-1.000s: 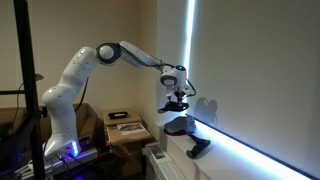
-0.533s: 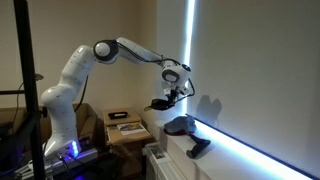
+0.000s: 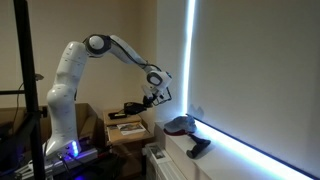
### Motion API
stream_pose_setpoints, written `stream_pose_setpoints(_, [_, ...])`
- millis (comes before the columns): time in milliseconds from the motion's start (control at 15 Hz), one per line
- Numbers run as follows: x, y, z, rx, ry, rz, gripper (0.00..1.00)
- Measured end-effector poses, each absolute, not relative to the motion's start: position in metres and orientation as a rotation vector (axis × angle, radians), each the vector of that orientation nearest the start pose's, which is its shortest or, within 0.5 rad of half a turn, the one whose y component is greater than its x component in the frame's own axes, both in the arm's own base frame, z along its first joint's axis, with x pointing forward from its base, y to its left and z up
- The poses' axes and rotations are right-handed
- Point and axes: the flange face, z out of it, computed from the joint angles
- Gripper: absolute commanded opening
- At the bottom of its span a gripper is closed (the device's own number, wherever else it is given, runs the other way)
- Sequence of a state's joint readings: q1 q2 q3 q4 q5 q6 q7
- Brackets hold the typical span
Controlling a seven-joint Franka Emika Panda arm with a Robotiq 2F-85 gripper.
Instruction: Pick up the black cap and put it on the pullout table
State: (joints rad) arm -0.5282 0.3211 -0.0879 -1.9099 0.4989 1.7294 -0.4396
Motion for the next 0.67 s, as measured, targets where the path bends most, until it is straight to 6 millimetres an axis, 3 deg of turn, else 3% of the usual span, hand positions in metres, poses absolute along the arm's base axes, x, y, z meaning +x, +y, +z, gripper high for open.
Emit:
stream_pose_setpoints(133, [0.488, -0.245, 0.298, -2.537, 0.378, 0.302, 0.02])
stream_pose_setpoints(200, [0.490, -0.227, 0.291, -2.567, 0.349, 0.301, 0.07])
stream_pose_setpoints(333, [0.496, -0.202, 0.282, -2.601, 0.323, 0.297, 0.07])
stream_pose_setpoints(667, [0.495, -0.203, 0.279, -2.610, 0.334, 0.293, 0.02])
